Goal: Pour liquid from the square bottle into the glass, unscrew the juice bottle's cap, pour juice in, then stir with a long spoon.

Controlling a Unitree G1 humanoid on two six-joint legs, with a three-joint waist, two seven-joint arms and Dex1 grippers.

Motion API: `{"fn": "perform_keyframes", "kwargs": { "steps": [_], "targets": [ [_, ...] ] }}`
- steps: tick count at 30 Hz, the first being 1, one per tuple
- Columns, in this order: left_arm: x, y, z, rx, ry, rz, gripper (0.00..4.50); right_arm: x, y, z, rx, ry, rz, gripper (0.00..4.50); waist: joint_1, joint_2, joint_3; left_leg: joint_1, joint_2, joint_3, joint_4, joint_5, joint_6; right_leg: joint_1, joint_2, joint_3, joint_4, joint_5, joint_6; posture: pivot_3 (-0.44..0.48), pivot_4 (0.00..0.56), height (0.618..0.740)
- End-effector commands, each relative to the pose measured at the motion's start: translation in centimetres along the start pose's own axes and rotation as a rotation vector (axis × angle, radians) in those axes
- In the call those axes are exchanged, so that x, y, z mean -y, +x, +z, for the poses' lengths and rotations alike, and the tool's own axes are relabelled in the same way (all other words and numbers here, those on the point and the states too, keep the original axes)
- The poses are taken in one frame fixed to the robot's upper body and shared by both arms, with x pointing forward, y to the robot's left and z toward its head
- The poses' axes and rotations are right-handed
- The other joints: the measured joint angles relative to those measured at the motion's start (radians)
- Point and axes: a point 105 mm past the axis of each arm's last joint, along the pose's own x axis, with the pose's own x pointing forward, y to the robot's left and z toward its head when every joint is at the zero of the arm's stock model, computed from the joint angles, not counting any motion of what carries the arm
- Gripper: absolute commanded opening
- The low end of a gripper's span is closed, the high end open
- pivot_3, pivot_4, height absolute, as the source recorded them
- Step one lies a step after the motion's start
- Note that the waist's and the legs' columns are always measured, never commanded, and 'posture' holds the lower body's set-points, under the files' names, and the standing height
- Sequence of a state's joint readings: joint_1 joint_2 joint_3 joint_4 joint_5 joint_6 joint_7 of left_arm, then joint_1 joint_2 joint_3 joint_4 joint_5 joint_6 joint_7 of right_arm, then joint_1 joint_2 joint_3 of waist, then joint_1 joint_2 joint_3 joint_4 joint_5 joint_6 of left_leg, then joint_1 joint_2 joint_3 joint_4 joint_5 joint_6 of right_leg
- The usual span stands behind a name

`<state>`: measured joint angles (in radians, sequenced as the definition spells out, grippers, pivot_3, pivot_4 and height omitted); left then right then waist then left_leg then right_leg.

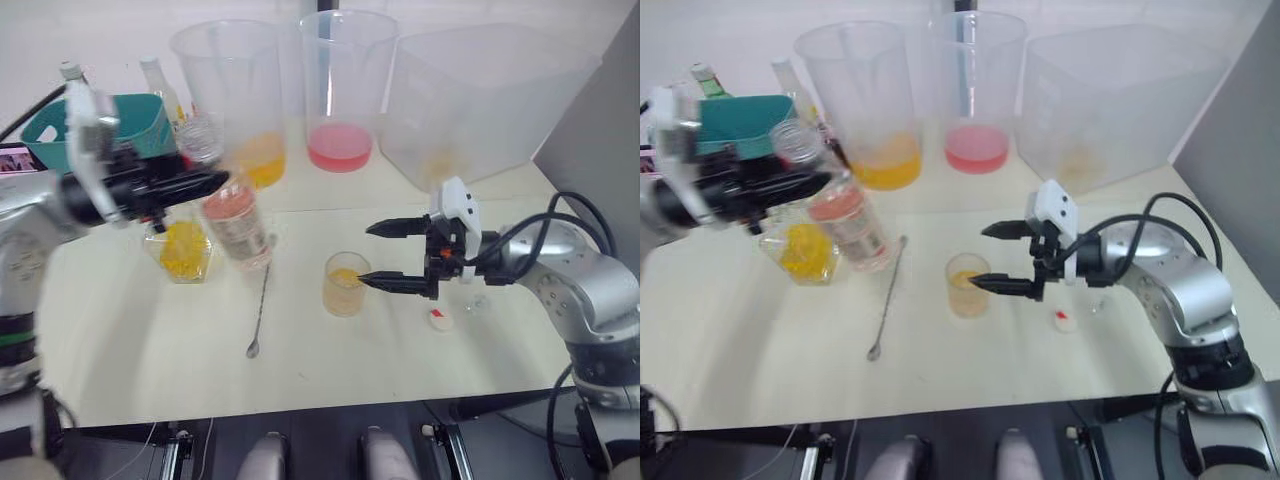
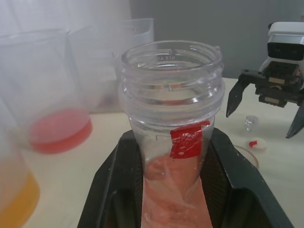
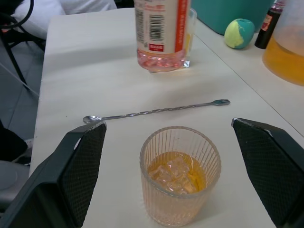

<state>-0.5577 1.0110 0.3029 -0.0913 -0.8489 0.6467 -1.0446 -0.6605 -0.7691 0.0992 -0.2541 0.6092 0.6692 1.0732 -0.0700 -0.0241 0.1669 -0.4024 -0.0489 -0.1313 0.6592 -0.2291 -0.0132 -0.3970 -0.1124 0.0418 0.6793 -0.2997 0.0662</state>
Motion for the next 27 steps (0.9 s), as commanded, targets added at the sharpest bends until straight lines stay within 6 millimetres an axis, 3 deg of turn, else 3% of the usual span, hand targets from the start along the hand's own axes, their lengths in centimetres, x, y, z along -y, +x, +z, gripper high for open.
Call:
{"fn": "perform_keyframes", "kwargs": {
  "steps": [1, 9, 13, 17, 21, 27],
  "targets": [
    [0.7, -2.8, 1.0, -0.009, 0.04, 0.077, 1.2, -0.3, 0.4, 0.6, 0.012, -0.042, 0.068, 4.48, 0.004, 0.0, 0.0, 0.0, 0.0, 0.0, 0.0, 0.0, 0.0, -0.002, 0.0, 0.0, 0.0, 0.0, 0.0, 0.0, 0.15, 0.738],
    [0.0, -8.1, -1.1, -0.098, 0.0, 0.294, 1.2, -0.6, 1.2, 0.4, 0.024, -0.04, 0.109, 4.48, 0.028, 0.0, 0.0, -0.005, 0.001, 0.003, 0.0, 0.0, -0.001, -0.007, -0.001, 0.002, 0.0, 0.0, -0.001, 0.0, 0.15, 0.738],
    [-2.1, -11.3, -2.3, -0.151, -0.012, 0.426, 1.2, -1.1, 1.7, 0.8, 0.051, -0.041, 0.112, 4.48, 0.03, 0.0, 0.0, -0.004, 0.001, 0.004, 0.0, 0.0, -0.001, -0.007, -0.001, 0.002, 0.0, 0.0, -0.001, 0.0, 0.15, 0.738],
    [-4.0, -13.2, -2.8, -0.157, -0.023, 0.479, 1.2, -1.3, 1.8, 0.8, 0.062, -0.041, 0.098, 4.48, 0.031, 0.0, 0.0, -0.004, 0.001, 0.004, -0.001, 0.0, -0.001, -0.008, -0.001, 0.002, 0.0, 0.001, -0.001, 0.0, 0.15, 0.738],
    [-5.7, -13.9, -3.2, -0.171, 0.004, 0.514, 1.2, -1.7, 1.6, 0.7, 0.066, -0.039, 0.084, 4.48, 0.036, -0.001, 0.0, -0.005, 0.001, 0.004, 0.0, 0.0, -0.001, -0.008, -0.002, 0.001, 0.0, 0.001, -0.001, 0.0, 0.15, 0.738],
    [-9.2, -11.1, -3.4, -0.12, 0.066, 0.558, 1.2, -2.5, 0.4, -0.1, 0.067, -0.021, 0.026, 4.48, 0.057, -0.002, 0.0, -0.006, 0.0, 0.004, 0.0, 0.0, -0.001, -0.008, -0.002, 0.0, 0.001, 0.001, -0.001, 0.0, 0.15, 0.738]
  ]
}}
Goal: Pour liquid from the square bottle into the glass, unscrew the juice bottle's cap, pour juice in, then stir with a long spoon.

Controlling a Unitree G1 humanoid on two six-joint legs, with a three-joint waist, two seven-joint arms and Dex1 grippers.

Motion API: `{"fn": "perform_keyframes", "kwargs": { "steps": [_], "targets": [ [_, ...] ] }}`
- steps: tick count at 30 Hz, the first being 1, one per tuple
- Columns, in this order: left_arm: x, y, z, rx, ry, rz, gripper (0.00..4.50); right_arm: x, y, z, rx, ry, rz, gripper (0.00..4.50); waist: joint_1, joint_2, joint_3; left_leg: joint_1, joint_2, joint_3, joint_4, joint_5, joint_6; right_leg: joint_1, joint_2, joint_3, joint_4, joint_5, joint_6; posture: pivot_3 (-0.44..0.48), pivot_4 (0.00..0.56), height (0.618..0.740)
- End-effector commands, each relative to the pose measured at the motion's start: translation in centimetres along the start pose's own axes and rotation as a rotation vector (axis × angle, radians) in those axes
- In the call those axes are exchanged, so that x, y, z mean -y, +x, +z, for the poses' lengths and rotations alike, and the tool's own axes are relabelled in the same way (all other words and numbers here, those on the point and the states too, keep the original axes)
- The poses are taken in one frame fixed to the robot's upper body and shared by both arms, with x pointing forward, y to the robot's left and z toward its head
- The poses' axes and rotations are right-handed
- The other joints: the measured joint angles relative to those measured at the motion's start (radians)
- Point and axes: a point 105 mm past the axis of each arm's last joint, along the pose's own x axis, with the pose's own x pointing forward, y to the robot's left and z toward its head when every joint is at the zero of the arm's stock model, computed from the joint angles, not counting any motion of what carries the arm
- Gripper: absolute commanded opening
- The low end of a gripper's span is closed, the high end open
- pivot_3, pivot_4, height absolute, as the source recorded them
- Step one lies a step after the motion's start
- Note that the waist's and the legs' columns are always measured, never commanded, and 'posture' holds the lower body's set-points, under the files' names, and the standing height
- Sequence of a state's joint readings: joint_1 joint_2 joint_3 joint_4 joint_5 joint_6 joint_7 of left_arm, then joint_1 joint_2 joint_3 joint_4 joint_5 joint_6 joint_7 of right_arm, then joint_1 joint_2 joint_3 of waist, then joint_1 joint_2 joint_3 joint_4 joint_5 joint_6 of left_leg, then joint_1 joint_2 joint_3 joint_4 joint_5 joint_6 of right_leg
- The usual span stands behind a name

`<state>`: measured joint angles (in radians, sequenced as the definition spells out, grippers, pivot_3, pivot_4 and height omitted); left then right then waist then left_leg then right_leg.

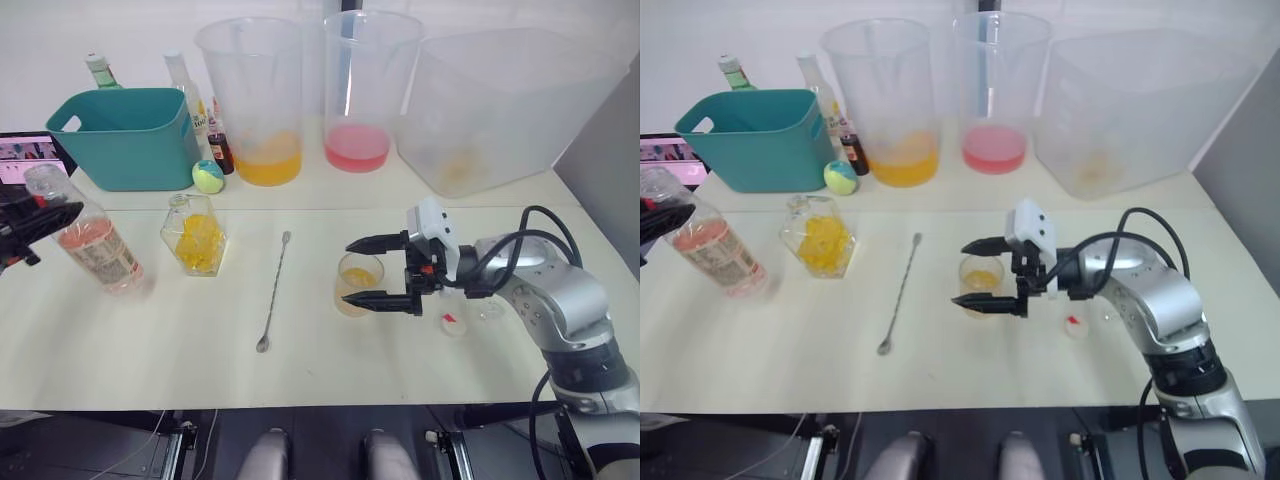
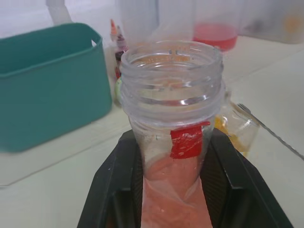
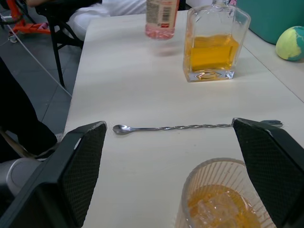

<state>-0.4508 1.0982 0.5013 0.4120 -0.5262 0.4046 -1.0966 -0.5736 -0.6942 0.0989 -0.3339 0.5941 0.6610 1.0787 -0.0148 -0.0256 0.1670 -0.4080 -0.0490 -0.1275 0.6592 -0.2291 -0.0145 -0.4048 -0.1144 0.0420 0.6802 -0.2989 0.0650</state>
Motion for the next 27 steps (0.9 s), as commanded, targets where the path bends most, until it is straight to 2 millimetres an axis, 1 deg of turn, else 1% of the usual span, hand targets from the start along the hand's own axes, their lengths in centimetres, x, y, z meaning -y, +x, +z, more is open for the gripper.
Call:
{"fn": "perform_keyframes", "kwargs": {
  "steps": [1, 4, 8, 12, 17, 19, 21, 23, 27],
  "targets": [
    [-0.6, 1.6, 1.5, 0.055, 0.078, 0.027, 1.2, -0.4, -1.0, 0.7, 0.015, -0.035, -0.044, 4.48, 0.003, -0.001, 0.0, 0.0, 0.0, 0.0, 0.0, 0.0, 0.0, 0.0, 0.0, 0.0, 0.0, 0.0, 0.0, 0.0, 0.15, 0.738],
    [-0.9, 2.9, 0.8, 0.044, 0.102, 0.035, 1.2, -0.8, -1.3, 0.4, 0.016, -0.027, -0.068, 4.48, -0.002, -0.001, 0.0, 0.0, 0.0, 0.0, 0.001, 0.0, 0.0, 0.0, 0.0, 0.0, 0.001, 0.0, 0.0, 0.0, 0.15, 0.738],
    [-1.4, 4.6, -0.3, 0.04, 0.078, 0.068, 1.2, -1.6, -1.3, 0.8, 0.027, -0.019, -0.072, 4.48, -0.017, -0.001, 0.0, 0.0, 0.0, 0.0, 0.0, 0.0, 0.0, -0.002, 0.001, 0.0, 0.002, 0.0, 0.0, 0.0, 0.15, 0.738],
    [-1.3, 5.5, -1.6, 0.012, 0.062, 0.066, 1.2, -1.8, -1.2, 1.0, 0.03, -0.016, -0.079, 4.48, -0.027, -0.002, 0.0, 0.0, 0.0, -0.001, 0.0, 0.0, 0.0, -0.002, 0.001, -0.001, 0.003, 0.0, 0.0, 0.0, 0.15, 0.738],
    [-1.0, 5.8, -3.0, -0.033, 0.055, 0.057, 1.2, -1.7, -1.4, 1.3, 0.034, -0.019, -0.095, 4.48, -0.026, -0.002, 0.0, 0.001, 0.0, -0.001, 0.001, 0.0, 0.0, -0.001, 0.001, -0.001, 0.003, 0.0, 0.0, 0.0, 0.15, 0.738],
    [-1.0, 5.7, -3.0, -0.032, 0.053, 0.062, 1.2, -1.6, -1.5, 1.4, 0.034, -0.02, -0.102, 4.48, -0.026, -0.002, -0.001, 0.001, 0.0, -0.001, 0.001, 0.0, 0.0, 0.0, 0.001, -0.001, 0.003, 0.0, 0.0, 0.0, 0.15, 0.738],
    [-1.0, 5.4, -2.6, -0.015, 0.052, 0.064, 1.2, -1.6, -1.7, 1.5, 0.035, -0.02, -0.109, 4.48, -0.026, -0.002, 0.0, 0.002, 0.0, -0.001, 0.001, 0.0, 0.0, 0.0, 0.001, -0.001, 0.003, 0.0, 0.0, 0.0, 0.15, 0.738],
    [-1.1, 4.9, -2.0, 0.015, 0.04, 0.074, 2.16, -1.6, -1.9, 1.6, 0.036, -0.02, -0.115, 4.5, -0.028, -0.002, 0.0, 0.002, 0.0, -0.001, 0.001, 0.0, 0.0, 0.0, 0.001, -0.001, 0.003, 0.0, 0.0, 0.0, 0.15, 0.738],
    [-1.2, 3.5, -0.7, 0.071, 0.002, 0.067, 3.51, -1.4, -2.5, 1.5, 0.035, -0.015, -0.135, 4.5, -0.029, -0.002, 0.0, 0.001, 0.0, -0.001, 0.001, 0.0, 0.0, -0.001, 0.001, 0.0, 0.004, 0.0, 0.0, 0.0, 0.15, 0.738]
  ]
}}
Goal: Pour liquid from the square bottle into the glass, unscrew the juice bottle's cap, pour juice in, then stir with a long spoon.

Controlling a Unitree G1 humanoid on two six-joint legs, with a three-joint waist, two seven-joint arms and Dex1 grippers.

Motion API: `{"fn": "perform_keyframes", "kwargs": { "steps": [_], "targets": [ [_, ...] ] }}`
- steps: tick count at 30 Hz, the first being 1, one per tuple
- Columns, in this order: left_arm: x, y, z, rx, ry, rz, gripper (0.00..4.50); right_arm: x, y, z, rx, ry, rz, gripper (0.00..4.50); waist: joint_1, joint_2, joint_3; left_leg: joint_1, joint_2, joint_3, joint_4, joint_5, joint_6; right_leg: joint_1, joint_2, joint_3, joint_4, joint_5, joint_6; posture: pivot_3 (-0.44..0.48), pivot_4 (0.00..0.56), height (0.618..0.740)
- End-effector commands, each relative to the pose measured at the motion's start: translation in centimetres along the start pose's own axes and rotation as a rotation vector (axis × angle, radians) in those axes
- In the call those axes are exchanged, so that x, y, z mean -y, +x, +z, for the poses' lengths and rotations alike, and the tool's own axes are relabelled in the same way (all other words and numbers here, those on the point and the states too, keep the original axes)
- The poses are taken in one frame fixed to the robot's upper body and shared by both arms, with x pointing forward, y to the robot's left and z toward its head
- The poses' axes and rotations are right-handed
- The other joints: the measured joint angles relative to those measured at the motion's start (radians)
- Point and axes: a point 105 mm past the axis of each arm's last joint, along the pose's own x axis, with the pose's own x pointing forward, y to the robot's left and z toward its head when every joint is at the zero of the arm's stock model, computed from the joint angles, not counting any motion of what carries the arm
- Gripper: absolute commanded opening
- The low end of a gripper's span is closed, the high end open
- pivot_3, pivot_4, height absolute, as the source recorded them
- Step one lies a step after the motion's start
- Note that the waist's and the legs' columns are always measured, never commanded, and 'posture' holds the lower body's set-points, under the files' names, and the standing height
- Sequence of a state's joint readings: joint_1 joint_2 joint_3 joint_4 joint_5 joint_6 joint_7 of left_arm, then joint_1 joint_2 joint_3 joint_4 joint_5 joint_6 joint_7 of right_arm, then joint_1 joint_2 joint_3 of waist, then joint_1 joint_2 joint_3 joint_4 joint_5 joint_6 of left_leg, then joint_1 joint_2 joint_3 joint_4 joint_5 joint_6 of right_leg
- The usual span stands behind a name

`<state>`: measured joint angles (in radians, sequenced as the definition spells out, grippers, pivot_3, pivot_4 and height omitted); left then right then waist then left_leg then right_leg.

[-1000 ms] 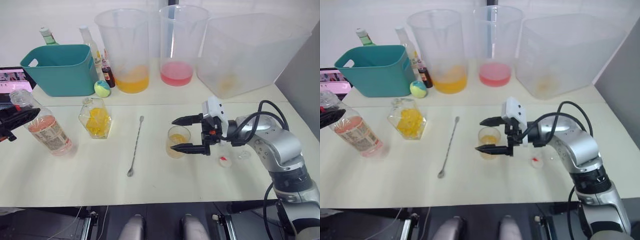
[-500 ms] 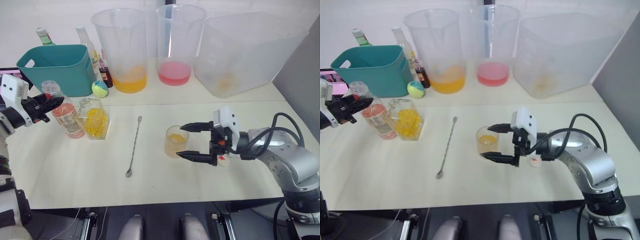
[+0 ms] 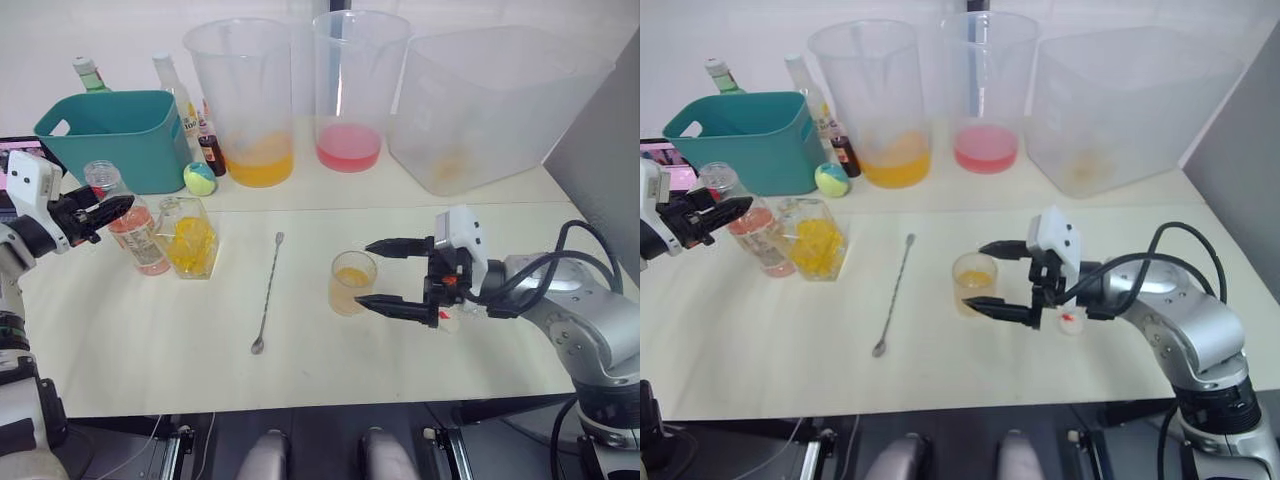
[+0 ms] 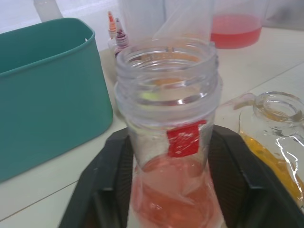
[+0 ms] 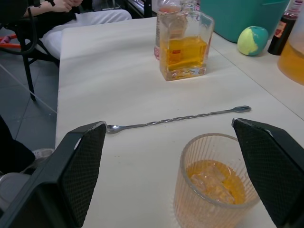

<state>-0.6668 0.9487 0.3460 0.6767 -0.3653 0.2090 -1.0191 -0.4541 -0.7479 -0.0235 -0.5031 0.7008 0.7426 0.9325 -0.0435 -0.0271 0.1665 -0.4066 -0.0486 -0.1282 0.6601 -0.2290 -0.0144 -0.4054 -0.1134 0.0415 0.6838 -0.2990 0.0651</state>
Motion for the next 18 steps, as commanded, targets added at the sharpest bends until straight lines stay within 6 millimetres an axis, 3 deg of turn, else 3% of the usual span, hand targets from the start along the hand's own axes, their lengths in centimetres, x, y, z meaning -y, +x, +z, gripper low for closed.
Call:
{"fn": "perform_keyframes", "kwargs": {
  "steps": [1, 3, 10, 12, 15, 18],
  "targets": [
    [-0.7, -1.9, 2.8, 0.087, 0.004, 0.014, 3.84, -0.1, -0.9, 0.9, 0.017, -0.036, -0.018, 4.5, 0.0, 0.0, 0.0, 0.0, 0.0, 0.0, 0.0, 0.0, 0.0, 0.0, 0.0, 0.0, 0.0, 0.0, 0.0, 0.0, 0.15, 0.738],
    [-0.7, -2.7, 3.1, 0.098, -0.007, 0.016, 4.46, 0.1, -1.2, 0.8, 0.016, -0.04, -0.032, 4.5, 0.0, 0.0, 0.0, 0.0, 0.0, 0.0, 0.0, 0.0, 0.0, 0.0, 0.0, 0.0, 0.0, 0.0, 0.0, 0.0, 0.15, 0.738],
    [-0.9, -7.4, 3.1, 0.078, -0.056, 0.059, 4.46, 0.9, -4.9, -0.2, 0.0, -0.039, -0.202, 4.5, 0.003, 0.0, 0.0, 0.0, 0.001, 0.0, -0.001, 0.0, 0.0, 0.001, 0.0, 0.001, -0.002, 0.0, 0.0, 0.0, 0.15, 0.738],
    [-0.4, -9.0, 2.5, 0.054, -0.077, 0.031, 4.46, 1.4, -6.9, -0.7, 0.007, -0.012, -0.297, 4.5, 0.006, 0.0, 0.0, 0.0, 0.001, 0.001, -0.001, 0.0, 0.0, 0.001, 0.0, 0.001, -0.002, 0.0, 0.0, 0.0, 0.15, 0.738],
    [-0.1, -11.3, 0.0, -0.039, -0.087, 0.036, 4.46, 2.1, -10.7, -2.1, -0.002, 0.043, -0.466, 4.5, 0.009, 0.0, 0.0, 0.001, 0.001, 0.002, -0.001, 0.0, 0.0, 0.002, -0.001, 0.001, -0.003, 0.0, 0.0, 0.0, 0.15, 0.738],
    [0.5, -12.4, -1.8, -0.094, -0.102, 0.047, 4.46, 2.5, -14.0, -3.8, -0.04, 0.057, -0.611, 4.5, 0.017, 0.0, 0.0, 0.002, 0.002, 0.003, -0.002, 0.0, 0.0, 0.003, -0.001, 0.002, -0.004, 0.0, 0.0, 0.0, 0.15, 0.738]
  ]
}}
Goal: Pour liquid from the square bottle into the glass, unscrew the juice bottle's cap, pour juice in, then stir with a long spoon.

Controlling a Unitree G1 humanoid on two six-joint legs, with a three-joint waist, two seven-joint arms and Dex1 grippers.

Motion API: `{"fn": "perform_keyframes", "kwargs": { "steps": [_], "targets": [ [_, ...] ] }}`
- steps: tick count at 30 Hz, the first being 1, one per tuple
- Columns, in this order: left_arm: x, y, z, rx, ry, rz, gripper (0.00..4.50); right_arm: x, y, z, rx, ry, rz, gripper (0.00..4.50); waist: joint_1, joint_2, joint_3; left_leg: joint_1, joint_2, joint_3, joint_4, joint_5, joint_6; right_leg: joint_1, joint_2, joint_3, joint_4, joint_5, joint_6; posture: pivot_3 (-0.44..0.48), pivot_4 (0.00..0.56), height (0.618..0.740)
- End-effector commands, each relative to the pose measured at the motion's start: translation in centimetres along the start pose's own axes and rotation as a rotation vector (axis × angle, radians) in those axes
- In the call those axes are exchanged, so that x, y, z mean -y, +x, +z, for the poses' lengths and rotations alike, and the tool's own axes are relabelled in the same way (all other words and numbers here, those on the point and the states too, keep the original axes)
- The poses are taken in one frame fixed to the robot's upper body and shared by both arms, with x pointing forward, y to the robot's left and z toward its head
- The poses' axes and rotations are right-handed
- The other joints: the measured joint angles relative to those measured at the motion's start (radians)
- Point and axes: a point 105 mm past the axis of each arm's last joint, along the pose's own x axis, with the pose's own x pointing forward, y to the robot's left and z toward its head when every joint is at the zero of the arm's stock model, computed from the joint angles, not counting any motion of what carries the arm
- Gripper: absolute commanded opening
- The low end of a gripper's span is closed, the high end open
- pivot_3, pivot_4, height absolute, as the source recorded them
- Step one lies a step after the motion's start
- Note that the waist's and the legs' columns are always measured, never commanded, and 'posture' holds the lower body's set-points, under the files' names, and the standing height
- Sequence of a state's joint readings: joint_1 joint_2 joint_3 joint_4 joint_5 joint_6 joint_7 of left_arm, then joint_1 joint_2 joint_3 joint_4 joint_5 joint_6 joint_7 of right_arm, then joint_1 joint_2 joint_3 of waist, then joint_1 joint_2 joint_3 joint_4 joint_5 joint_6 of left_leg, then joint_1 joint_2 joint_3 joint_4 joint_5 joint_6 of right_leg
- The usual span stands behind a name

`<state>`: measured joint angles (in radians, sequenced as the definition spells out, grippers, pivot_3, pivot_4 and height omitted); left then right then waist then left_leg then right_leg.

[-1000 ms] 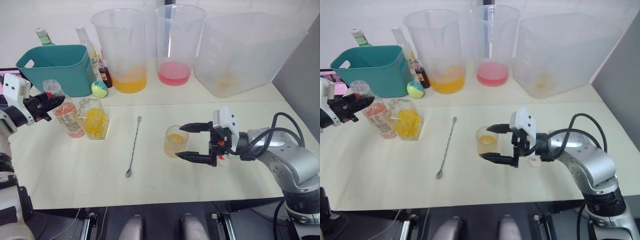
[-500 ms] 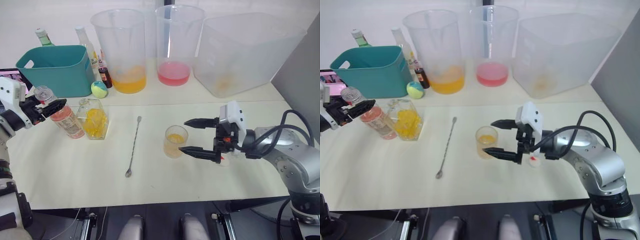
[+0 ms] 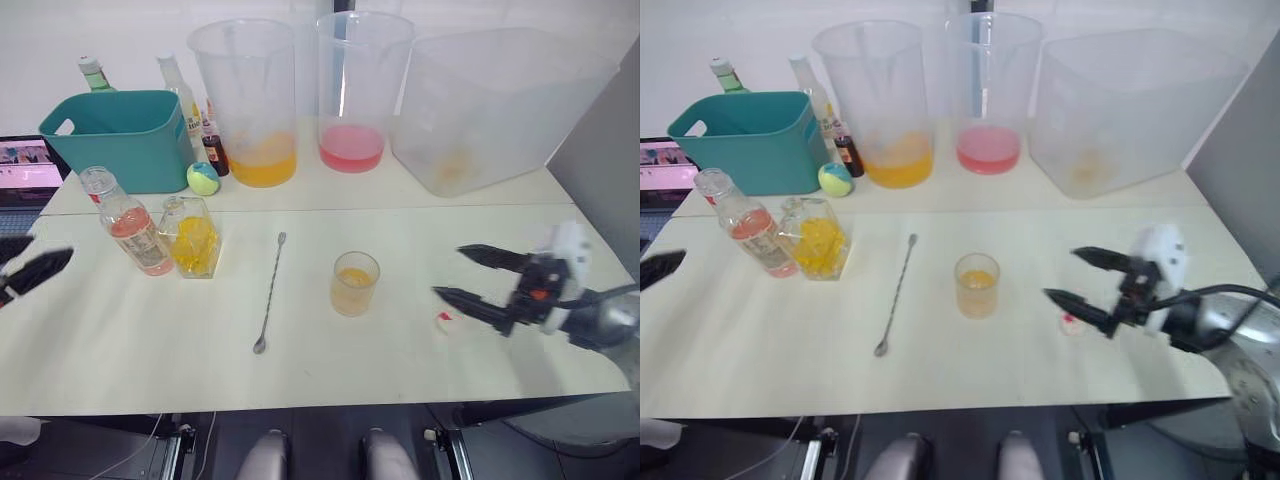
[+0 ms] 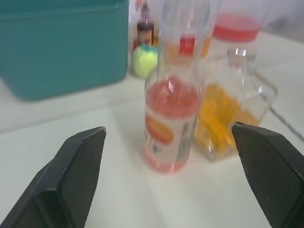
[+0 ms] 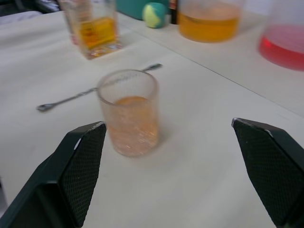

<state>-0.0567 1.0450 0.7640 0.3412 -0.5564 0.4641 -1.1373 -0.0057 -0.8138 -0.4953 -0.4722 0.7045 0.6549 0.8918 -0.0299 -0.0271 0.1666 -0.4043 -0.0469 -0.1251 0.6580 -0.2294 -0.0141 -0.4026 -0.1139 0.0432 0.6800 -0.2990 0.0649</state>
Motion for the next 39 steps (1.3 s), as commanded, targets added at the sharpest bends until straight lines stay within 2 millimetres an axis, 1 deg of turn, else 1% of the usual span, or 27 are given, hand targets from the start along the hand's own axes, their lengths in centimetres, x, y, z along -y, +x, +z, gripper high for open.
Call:
{"fn": "perform_keyframes", "kwargs": {
  "steps": [1, 3, 4, 7, 9, 11, 13, 15, 18, 21, 24, 25, 26, 27, 28, 29, 31, 33, 34, 35, 39],
  "targets": [
    [0.6, -1.0, 0.2, 0.008, 0.043, 0.005, 4.46, 2.3, -3.0, -0.2, 0.018, -0.049, -0.163, 4.5, 0.007, 0.0, 0.0, 0.0, 0.0, 0.0, 0.0, 0.0, 0.0, 0.001, 0.0, 0.0, 0.0, 0.0, 0.0, 0.0, 0.15, 0.738],
    [0.6, -1.5, -1.6, -0.022, 0.053, 0.032, 4.46, 3.1, -4.5, -1.3, -0.001, -0.036, -0.222, 4.5, 0.012, 0.0, 0.0, 0.002, 0.001, 0.002, -0.001, 0.0, 0.0, 0.002, 0.0, 0.001, -0.001, 0.0, 0.0, 0.0, 0.15, 0.738],
    [0.2, -1.7, -2.4, -0.011, 0.076, 0.068, 4.46, 3.4, -5.3, -2.1, -0.016, -0.021, -0.256, 4.5, 0.014, 0.001, 0.0, 0.004, 0.002, 0.003, -0.001, 0.0, 0.0, 0.004, 0.0, 0.001, -0.002, 0.0, 0.0, 0.0, 0.15, 0.738],
    [-0.8, -2.5, -5.1, -0.021, 0.139, 0.167, 4.46, 4.3, -7.5, -4.8, -0.043, 0.022, -0.36, 4.5, 0.018, 0.0, -0.002, 0.017, 0.004, 0.006, -0.013, 0.0, 0.0, 0.017, 0.0, 0.001, -0.014, 0.0, 0.0, 0.0, 0.15, 0.738],
    [-0.6, -2.7, -6.2, -0.017, 0.129, 0.179, 4.46, 4.8, -8.9, -6.4, -0.058, 0.027, -0.428, 4.5, 0.017, -0.001, -0.002, 0.018, 0.006, 0.008, -0.015, 0.0, 0.0, 0.017, 0.001, 0.001, -0.017, 0.0, -0.001, 0.0, 0.15, 0.738],
    [-0.5, -2.7, -6.6, -0.012, 0.125, 0.18, 4.46, 5.0, -9.5, -7.0, -0.059, 0.026, -0.456, 4.5, 0.016, -0.001, -0.002, 0.018, 0.007, 0.01, -0.015, 0.0, 0.0, 0.016, 0.001, 0.002, -0.016, 0.0, -0.001, 0.0, 0.15, 0.738],
    [-0.1, -2.7, -7.5, -0.033, 0.127, 0.168, 4.46, 5.1, -10.3, -8.4, -0.097, 0.017, -0.487, 4.5, 0.016, 0.0, -0.002, 0.018, 0.007, 0.011, -0.015, 0.0, 0.0, 0.016, 0.001, 0.003, -0.016, 0.0, -0.001, 0.0, 0.15, 0.738],
    [0.3, -2.6, -7.8, -0.039, 0.128, 0.159, 4.46, 5.1, -10.4, -8.7, -0.087, 0.022, -0.504, 4.5, 0.015, 0.0, -0.002, 0.019, 0.008, 0.011, -0.016, 0.0, 0.0, 0.016, 0.001, 0.003, -0.016, 0.0, -0.001, 0.0, 0.15, 0.738],
    [1.0, -2.5, -7.9, -0.028, 0.121, 0.152, 4.46, 4.9, -9.8, -8.6, -0.068, 0.029, -0.49, 4.5, 0.014, 0.001, -0.003, 0.019, 0.008, 0.013, -0.016, 0.0, -0.001, 0.016, 0.001, 0.004, -0.016, 0.0, -0.001, 0.0, 0.15, 0.738],
    [2.7, -2.2, -8.1, -0.011, 0.083, 0.129, 4.46, 4.7, -8.4, -7.8, -0.035, 0.008, -0.435, 4.5, 0.013, 0.001, -0.003, 0.019, 0.009, 0.013, -0.016, 0.0, -0.001, 0.016, 0.001, 0.005, -0.016, 0.0, -0.001, 0.0, 0.15, 0.738],
    [5.2, -1.6, -8.1, 0.006, 0.033, 0.115, 4.46, 3.9, -6.3, -6.0, 0.029, -0.022, -0.329, 4.5, 0.012, 0.002, -0.003, 0.019, 0.01, 0.014, -0.017, -0.001, -0.001, 0.016, 0.002, 0.005, -0.016, 0.0, -0.001, 0.0, 0.15, 0.738],
    [6.5, -1.2, -8.3, 0.002, 0.013, 0.105, 4.46, 3.2, -5.3, -5.3, 0.053, -0.018, -0.259, 4.5, 0.012, 0.002, -0.003, 0.019, 0.011, 0.014, -0.017, -0.001, -0.001, 0.016, 0.002, 0.006, -0.016, 0.0, -0.001, 0.0, 0.15, 0.738],
    [7.3, -1.0, -8.4, -0.003, 0.0, 0.101, 4.46, 2.7, -4.7, -4.9, 0.065, -0.013, -0.213, 4.5, 0.012, 0.002, -0.003, 0.019, 0.011, 0.014, -0.017, -0.001, -0.001, 0.016, 0.002, 0.006, -0.016, 0.0, -0.001, 0.0, 0.15, 0.738],
    [9.0, -0.4, -8.8, -0.019, -0.022, 0.08, 4.46, 1.8, -3.8, -4.3, 0.067, -0.006, -0.118, 4.5, 0.013, 0.002, -0.003, 0.019, 0.011, 0.014, -0.017, -0.001, -0.001, 0.016, 0.002, 0.006, -0.016, 0.0, -0.001, 0.0, 0.15, 0.738],
    [10.4, 0.0, -8.9, -0.031, -0.039, 0.057, 4.46, 1.0, -3.2, -3.9, 0.063, 0.0, -0.039, 4.5, 0.015, 0.003, -0.003, 0.019, 0.011, 0.015, -0.016, -0.001, -0.001, 0.016, 0.002, 0.006, -0.017, 0.0, -0.001, 0.0, 0.15, 0.738],
    [11.3, 0.3, -9.0, -0.038, -0.05, 0.044, 4.46, 0.6, -2.9, -3.7, 0.056, 0.004, 0.006, 4.5, 0.018, 0.002, -0.003, 0.019, 0.01, 0.015, -0.016, -0.001, -0.001, 0.016, 0.001, 0.007, -0.017, 0.0, -0.001, 0.0, 0.15, 0.738],
    [13.7, 1.8, -8.9, -0.042, -0.087, 0.008, 4.46, -0.7, -2.1, -3.0, 0.034, 0.014, 0.164, 4.5, 0.024, 0.002, -0.003, 0.019, 0.01, 0.015, -0.016, -0.001, -0.001, 0.017, 0.002, 0.007, -0.017, 0.0, -0.001, 0.0, 0.15, 0.738],
    [16.5, 3.5, -8.8, -0.062, -0.082, -0.037, 4.46, -2.1, -1.4, -2.4, 0.0, 0.008, 0.332, 4.5, 0.03, 0.002, -0.003, 0.019, 0.009, 0.015, -0.015, -0.001, -0.001, 0.018, 0.002, 0.007, -0.018, 0.0, -0.001, 0.0, 0.15, 0.738],
    [17.3, 4.3, -8.7, -0.07, -0.077, -0.026, 4.46, -2.6, -1.0, -2.0, -0.003, -0.005, 0.39, 4.5, 0.031, 0.002, -0.003, 0.019, 0.009, 0.015, -0.014, -0.001, -0.001, 0.018, 0.002, 0.006, -0.018, 0.0, -0.001, 0.0, 0.15, 0.738],
    [17.7, 4.8, -8.6, -0.074, -0.074, -0.012, 4.46, -2.8, -0.7, -1.7, -0.003, -0.014, 0.424, 4.5, 0.031, 0.002, -0.003, 0.019, 0.009, 0.015, -0.014, -0.001, -0.001, 0.019, 0.002, 0.006, -0.02, 0.0, -0.001, 0.0, 0.15, 0.738],
    [21.7, 7.2, -7.9, -0.095, -0.104, -0.069, 4.46, -3.9, 0.4, -0.5, -0.009, -0.074, 0.549, 4.5, 0.03, 0.002, -0.003, 0.019, 0.009, 0.015, -0.014, -0.001, -0.001, 0.019, 0.005, 0.007, -0.02, 0.0, -0.001, 0.0, 0.15, 0.738]
  ]
}}
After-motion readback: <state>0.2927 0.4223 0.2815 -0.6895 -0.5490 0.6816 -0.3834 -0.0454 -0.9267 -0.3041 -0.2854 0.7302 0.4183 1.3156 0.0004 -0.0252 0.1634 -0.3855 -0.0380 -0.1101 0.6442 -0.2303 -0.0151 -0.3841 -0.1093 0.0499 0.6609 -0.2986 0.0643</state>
